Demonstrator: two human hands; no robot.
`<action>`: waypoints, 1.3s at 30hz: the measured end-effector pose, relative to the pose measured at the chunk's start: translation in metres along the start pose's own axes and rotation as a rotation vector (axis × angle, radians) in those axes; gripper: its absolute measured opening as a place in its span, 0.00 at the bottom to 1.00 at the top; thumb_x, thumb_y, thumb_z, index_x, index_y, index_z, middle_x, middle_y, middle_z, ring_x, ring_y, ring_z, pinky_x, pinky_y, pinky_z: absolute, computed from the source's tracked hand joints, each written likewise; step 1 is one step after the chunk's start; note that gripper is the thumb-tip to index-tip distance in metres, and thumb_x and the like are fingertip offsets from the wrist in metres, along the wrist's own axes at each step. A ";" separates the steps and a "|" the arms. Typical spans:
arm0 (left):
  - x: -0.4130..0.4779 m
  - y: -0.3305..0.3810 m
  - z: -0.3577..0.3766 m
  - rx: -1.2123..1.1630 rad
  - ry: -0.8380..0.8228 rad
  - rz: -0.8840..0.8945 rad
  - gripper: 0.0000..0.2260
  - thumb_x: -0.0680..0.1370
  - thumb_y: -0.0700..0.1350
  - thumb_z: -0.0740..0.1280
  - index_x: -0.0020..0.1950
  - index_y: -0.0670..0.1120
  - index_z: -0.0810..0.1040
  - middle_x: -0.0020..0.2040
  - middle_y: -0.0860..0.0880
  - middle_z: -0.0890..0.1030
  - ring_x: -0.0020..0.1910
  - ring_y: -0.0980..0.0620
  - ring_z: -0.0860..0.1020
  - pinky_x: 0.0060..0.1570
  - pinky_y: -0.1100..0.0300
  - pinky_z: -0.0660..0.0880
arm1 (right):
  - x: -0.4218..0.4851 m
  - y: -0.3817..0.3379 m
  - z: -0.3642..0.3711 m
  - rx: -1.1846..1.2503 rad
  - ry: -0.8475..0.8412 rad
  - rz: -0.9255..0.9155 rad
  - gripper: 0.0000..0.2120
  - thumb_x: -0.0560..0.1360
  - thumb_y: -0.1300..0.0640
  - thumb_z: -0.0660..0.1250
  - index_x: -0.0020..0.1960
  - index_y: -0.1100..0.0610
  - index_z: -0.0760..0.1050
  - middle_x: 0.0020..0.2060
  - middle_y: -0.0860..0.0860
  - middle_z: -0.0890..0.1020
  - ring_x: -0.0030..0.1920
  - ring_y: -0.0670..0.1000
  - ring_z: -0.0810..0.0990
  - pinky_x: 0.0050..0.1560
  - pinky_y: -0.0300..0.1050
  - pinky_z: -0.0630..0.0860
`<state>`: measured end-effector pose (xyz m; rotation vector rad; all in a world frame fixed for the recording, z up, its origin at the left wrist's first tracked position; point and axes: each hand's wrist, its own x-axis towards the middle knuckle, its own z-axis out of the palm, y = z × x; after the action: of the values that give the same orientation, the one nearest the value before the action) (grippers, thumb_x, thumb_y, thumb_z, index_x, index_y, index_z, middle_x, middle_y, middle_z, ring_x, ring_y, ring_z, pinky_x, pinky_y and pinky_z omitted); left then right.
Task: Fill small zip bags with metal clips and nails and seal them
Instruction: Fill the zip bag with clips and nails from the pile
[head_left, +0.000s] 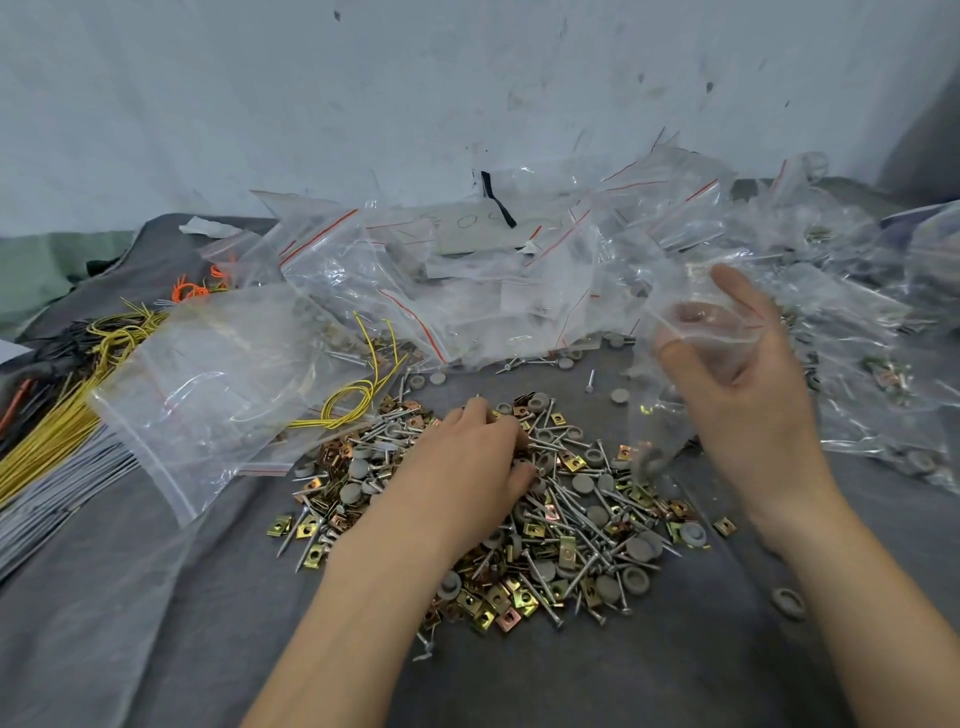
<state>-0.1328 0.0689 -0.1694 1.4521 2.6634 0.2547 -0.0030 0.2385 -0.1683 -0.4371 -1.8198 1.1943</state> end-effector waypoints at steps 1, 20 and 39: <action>0.000 0.000 0.000 -0.009 -0.005 -0.001 0.15 0.82 0.55 0.60 0.67 0.52 0.73 0.62 0.49 0.71 0.63 0.49 0.71 0.62 0.54 0.68 | -0.001 0.000 0.000 -0.105 -0.019 -0.041 0.28 0.78 0.51 0.71 0.74 0.42 0.64 0.56 0.33 0.80 0.57 0.33 0.78 0.50 0.21 0.69; -0.006 -0.015 -0.005 -0.188 0.044 0.060 0.06 0.82 0.52 0.63 0.57 0.54 0.75 0.51 0.58 0.77 0.52 0.56 0.75 0.50 0.59 0.72 | -0.014 -0.002 0.022 -0.514 -0.217 -0.152 0.34 0.74 0.40 0.61 0.77 0.42 0.55 0.58 0.29 0.71 0.59 0.33 0.66 0.68 0.49 0.67; -0.011 -0.030 -0.009 -0.260 0.176 0.017 0.06 0.81 0.53 0.64 0.57 0.58 0.74 0.47 0.58 0.82 0.47 0.56 0.79 0.50 0.53 0.77 | -0.019 0.004 0.045 -0.603 -0.339 -0.246 0.38 0.75 0.42 0.65 0.80 0.47 0.54 0.63 0.44 0.76 0.65 0.45 0.72 0.69 0.42 0.60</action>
<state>-0.1534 0.0431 -0.1662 1.4287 2.6241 0.7326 -0.0308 0.2024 -0.1870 -0.3388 -2.4484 0.5551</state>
